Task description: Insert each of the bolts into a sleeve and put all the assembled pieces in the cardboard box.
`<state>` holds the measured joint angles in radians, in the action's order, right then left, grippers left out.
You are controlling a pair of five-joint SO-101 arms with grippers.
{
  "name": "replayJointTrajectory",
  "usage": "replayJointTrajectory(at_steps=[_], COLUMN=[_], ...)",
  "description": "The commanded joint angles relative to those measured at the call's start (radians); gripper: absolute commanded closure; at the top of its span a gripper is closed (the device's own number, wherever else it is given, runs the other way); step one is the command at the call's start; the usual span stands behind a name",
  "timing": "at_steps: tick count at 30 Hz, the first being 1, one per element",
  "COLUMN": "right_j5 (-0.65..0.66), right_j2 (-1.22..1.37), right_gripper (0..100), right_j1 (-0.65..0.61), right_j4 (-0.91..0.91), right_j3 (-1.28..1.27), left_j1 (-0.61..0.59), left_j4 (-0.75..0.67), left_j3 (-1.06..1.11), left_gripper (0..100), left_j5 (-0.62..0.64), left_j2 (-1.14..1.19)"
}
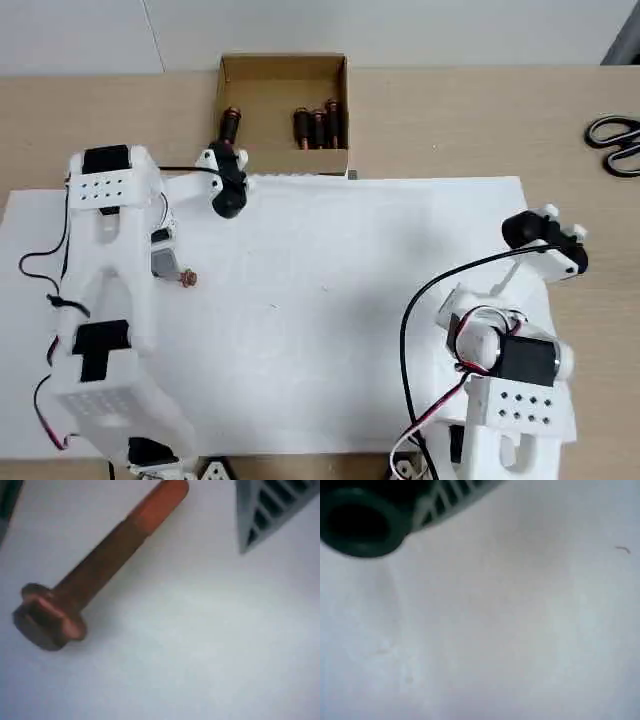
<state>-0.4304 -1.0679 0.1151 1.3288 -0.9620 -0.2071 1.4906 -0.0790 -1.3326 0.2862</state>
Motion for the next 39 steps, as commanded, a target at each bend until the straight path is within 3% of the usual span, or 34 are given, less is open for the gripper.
replayJointTrajectory(at_steps=[1, 9, 33, 39], right_j5=[0.015, 0.015, 0.015, 0.015], right_j2=[-0.015, -0.015, -0.015, -0.015], right_gripper=[99.6, 99.6, 99.6, 99.6], right_j1=[0.005, 0.004, 0.004, 0.002], right_j4=[-0.012, -0.012, -0.01, -0.012], right_j3=[0.028, 0.028, 0.028, 0.028], left_j1=[0.006, 0.005, 0.005, 0.006], left_j4=[-0.002, 0.103, -0.015, -0.014], left_j3=[-0.044, -0.142, -0.143, -0.143], left_gripper=[71, 71, 71, 80], left_j5=[-0.158, -0.201, -0.215, -0.215], left_j2=[0.009, 0.057, 0.233, 0.233])
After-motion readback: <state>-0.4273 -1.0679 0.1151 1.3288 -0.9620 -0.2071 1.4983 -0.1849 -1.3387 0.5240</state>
